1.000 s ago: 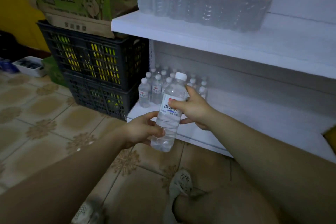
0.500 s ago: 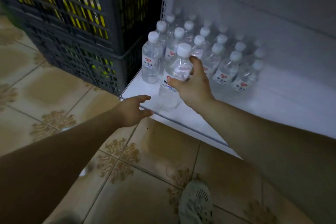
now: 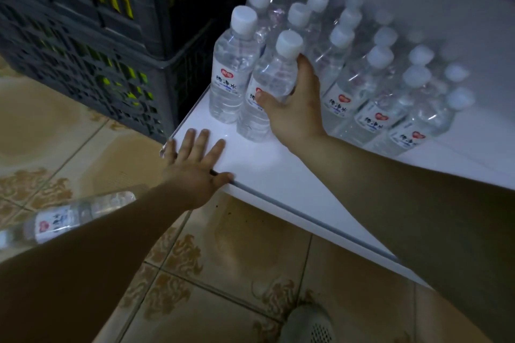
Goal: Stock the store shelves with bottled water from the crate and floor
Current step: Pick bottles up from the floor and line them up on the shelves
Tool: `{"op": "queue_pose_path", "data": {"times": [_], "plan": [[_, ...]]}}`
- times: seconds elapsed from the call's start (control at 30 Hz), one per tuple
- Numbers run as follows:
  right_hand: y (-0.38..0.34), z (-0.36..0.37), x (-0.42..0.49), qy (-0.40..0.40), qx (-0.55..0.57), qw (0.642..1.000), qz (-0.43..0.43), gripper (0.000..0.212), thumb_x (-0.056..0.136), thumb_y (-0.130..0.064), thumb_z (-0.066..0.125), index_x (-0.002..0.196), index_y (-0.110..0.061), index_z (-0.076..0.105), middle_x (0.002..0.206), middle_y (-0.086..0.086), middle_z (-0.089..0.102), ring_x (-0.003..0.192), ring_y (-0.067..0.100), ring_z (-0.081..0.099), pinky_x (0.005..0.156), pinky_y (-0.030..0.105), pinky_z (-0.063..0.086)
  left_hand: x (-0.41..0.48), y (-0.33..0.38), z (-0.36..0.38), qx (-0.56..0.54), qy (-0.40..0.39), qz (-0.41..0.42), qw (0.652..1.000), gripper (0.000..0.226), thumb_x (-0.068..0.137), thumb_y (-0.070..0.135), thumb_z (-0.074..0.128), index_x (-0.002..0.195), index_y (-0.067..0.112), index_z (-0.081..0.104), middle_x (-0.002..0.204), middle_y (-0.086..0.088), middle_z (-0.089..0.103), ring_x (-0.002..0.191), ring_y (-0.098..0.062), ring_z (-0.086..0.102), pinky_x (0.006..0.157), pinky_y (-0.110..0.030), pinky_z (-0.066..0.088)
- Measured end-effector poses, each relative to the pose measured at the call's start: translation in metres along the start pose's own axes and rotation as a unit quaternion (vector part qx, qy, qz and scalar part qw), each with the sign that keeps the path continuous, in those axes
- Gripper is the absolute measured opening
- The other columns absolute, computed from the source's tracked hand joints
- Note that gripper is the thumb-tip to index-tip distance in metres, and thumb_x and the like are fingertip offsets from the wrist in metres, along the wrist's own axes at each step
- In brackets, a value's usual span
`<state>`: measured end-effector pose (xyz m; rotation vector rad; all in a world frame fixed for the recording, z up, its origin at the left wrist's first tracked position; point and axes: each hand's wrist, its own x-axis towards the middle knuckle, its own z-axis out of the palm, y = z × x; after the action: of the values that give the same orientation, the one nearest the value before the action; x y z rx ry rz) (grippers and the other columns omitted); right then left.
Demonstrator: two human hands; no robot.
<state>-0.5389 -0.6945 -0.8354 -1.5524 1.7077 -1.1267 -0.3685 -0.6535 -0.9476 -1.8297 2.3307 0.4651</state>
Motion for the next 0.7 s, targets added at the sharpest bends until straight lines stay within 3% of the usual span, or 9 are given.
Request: {"op": "queue_pose_path", "data": {"times": [0.1,0.2,0.3,0.37,0.5,0.57,0.7], "plan": [[0.004,0.001,0.005,0.008,-0.025,1.0,-0.009,0.082,0.086,-0.018,0.073,0.151,-0.024,0.023,0.148,0.005,0.028,0.138,0.017,0.032,0.107,0.022,0.028,-0.002,-0.001,-0.005,0.001,-0.013,0.005,1.0,0.078,0.089,0.072,0.016,0.15,0.035,-0.015,0.158,-0.002,-0.025,0.143,-0.024,-0.028,0.113,-0.049,-0.018],[0.005,0.001,0.006,-0.003,-0.057,0.998,-0.004,0.086,0.088,-0.022,0.071,0.153,-0.025,0.016,0.152,0.006,0.026,0.14,0.019,0.031,0.113,0.031,0.03,-0.005,-0.001,-0.02,-0.037,-0.039,0.019,0.998,0.076,0.093,0.064,0.033,0.153,0.032,-0.002,0.16,-0.004,-0.018,0.146,-0.024,-0.021,0.115,-0.048,-0.012],[-0.004,-0.006,0.007,-0.044,-0.085,0.995,0.039,0.09,0.088,-0.029,0.071,0.154,-0.032,0.01,0.153,-0.001,0.033,0.136,0.02,0.039,0.11,0.036,0.037,-0.018,-0.002,-0.041,-0.171,-0.077,0.0,0.982,0.072,0.094,0.051,0.048,0.153,0.022,0.019,0.162,-0.005,0.001,0.148,-0.021,-0.003,0.119,-0.039,0.003],[-0.017,-0.018,0.004,-0.077,-0.108,0.989,0.068,0.095,0.086,-0.032,0.072,0.154,-0.032,0.005,0.154,0.0,0.033,0.135,0.022,0.041,0.101,0.03,0.04,-0.038,-0.004,-0.059,-0.243,-0.102,-0.026,0.964,0.072,0.094,0.046,0.053,0.152,0.018,0.021,0.161,-0.005,0.007,0.148,-0.018,0.005,0.119,-0.031,0.008],[-0.063,-0.046,-0.019,-0.112,-0.169,0.976,0.082,0.097,0.087,-0.04,0.069,0.155,-0.029,0.001,0.154,0.008,0.029,0.132,0.028,0.042,0.087,0.025,0.037,-0.101,-0.011,-0.106,-0.229,-0.119,-0.038,0.965,0.074,0.095,0.045,0.051,0.154,0.019,0.015,0.162,-0.003,0.006,0.147,-0.02,0.014,0.114,-0.027,0.018],[-0.095,-0.059,-0.036,-0.131,-0.21,0.967,0.067,0.092,0.089,-0.044,0.065,0.156,-0.025,0.005,0.153,0.009,0.03,0.134,0.029,0.041,0.09,0.028,0.037,-0.14,-0.015,-0.133,-0.222,-0.111,-0.041,0.968,0.074,0.095,0.044,0.051,0.154,0.019,0.014,0.162,-0.002,0.007,0.145,-0.021,0.022,0.11,-0.026,0.023],[-0.172,-0.075,-0.085,-0.185,-0.249,0.95,0.036,0.084,0.092,-0.049,0.059,0.155,-0.018,0.013,0.158,0.01,0.027,0.14,0.029,0.033,0.105,0.031,0.033,-0.23,-0.026,-0.187,-0.188,-0.081,-0.047,0.978,0.072,0.096,0.044,0.051,0.154,0.02,0.016,0.161,-0.003,0.009,0.147,-0.02,0.015,0.113,-0.029,0.02]]}}
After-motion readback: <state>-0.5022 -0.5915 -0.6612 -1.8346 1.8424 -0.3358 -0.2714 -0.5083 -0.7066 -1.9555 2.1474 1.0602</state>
